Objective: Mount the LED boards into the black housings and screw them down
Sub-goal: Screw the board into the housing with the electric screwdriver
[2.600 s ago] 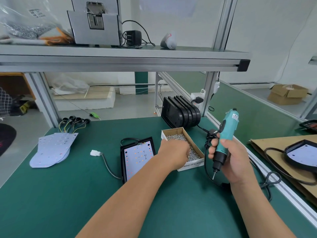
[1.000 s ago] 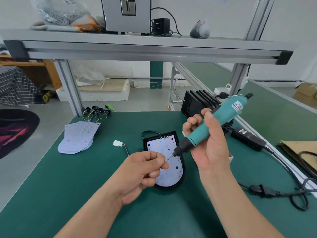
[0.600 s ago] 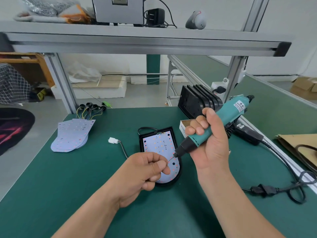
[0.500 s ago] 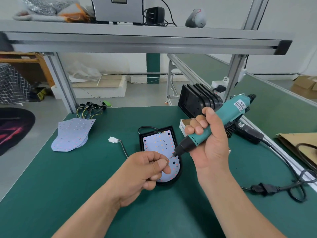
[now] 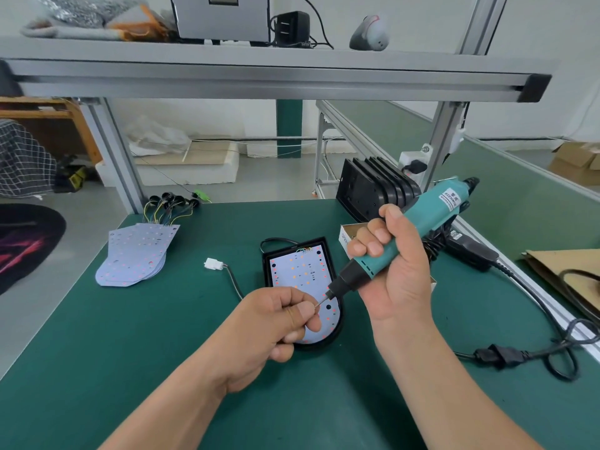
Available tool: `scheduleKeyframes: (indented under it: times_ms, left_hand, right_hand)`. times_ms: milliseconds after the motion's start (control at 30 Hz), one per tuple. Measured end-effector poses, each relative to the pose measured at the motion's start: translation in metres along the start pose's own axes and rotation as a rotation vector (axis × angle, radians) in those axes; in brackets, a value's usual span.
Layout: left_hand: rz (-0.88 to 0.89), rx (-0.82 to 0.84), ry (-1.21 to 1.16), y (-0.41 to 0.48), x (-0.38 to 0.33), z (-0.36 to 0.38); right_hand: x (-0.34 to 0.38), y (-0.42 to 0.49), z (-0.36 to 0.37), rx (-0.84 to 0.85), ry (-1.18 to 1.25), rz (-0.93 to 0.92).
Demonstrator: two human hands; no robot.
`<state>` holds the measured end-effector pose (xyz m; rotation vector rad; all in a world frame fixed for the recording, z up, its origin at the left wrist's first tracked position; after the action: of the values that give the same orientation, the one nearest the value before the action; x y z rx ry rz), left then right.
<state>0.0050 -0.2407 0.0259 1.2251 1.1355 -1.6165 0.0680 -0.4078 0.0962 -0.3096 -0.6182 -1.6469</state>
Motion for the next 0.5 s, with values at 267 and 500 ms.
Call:
scheduleKeyframes:
  times_ms: [267,500]
  left_hand:
    - [0.009,-0.012,0.014,-0.0012,-0.0031,-0.0003]
    - [0.014,0.019,0.031,-0.0003,-0.0002,0.0018]
  right_hand:
    - [0.0001,-0.0008,-0.0024,-0.008,0.004,-0.011]
    - [-0.0009,-0.0011,-0.0025,-0.005,0.005,-0.012]
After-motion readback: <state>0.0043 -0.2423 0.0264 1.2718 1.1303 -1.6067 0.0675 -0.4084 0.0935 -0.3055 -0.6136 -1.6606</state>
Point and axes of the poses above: each hand's wrist, its own y-axis towards the middle knuckle, its own z-axis out of the palm, x = y × z, the point moved 8 cm from there along y, towards the middle knuckle, and after that the axes turned 2 degrees about -x, right-handed, at the moved point
